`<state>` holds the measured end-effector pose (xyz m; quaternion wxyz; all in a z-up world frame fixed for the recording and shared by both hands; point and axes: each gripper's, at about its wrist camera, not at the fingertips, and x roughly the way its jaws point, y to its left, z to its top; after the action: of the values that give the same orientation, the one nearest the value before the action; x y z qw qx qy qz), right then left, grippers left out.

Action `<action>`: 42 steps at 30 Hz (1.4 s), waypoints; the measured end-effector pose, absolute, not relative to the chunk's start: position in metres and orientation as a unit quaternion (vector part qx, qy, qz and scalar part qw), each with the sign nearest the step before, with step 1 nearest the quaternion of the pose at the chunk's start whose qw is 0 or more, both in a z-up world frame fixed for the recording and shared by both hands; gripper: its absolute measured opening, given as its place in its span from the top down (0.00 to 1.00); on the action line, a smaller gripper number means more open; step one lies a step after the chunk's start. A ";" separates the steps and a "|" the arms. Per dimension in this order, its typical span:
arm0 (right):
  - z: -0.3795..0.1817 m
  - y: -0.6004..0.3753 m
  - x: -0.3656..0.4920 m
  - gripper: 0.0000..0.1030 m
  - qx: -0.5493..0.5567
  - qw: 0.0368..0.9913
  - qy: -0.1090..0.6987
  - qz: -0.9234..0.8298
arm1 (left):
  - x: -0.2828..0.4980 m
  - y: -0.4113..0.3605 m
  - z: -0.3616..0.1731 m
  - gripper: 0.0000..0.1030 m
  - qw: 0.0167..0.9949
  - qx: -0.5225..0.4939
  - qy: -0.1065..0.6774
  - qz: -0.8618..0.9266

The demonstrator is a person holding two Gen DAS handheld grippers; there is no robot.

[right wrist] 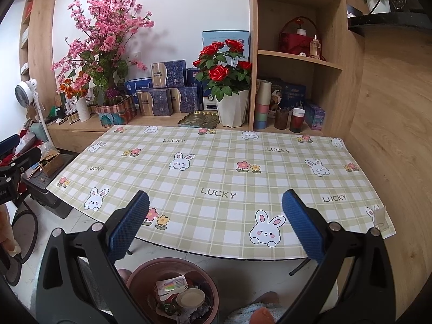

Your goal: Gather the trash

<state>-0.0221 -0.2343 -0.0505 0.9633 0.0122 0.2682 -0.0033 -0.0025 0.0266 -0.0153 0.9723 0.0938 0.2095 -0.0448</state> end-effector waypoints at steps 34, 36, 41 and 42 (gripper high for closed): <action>-0.049 -0.235 -0.019 0.06 0.015 0.963 0.269 0.001 | 0.000 0.020 -0.021 0.06 0.969 0.109 0.213 -0.053; -0.049 -0.234 -0.020 0.06 0.015 0.963 0.269 0.001 | -0.001 0.020 -0.020 0.06 0.969 0.110 0.213 -0.052; -0.049 -0.235 -0.019 0.06 0.015 0.963 0.268 0.001 | 0.000 0.019 -0.020 0.06 0.969 0.110 0.213 -0.053; -0.049 -0.235 -0.019 0.06 0.015 0.963 0.268 0.000 | 0.000 0.019 -0.020 0.06 0.969 0.110 0.213 -0.052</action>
<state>-0.0195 -0.2349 -0.0487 0.9633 0.0154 0.2682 0.0004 -0.0004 0.0190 -0.0202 0.9694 0.1104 0.2130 -0.0524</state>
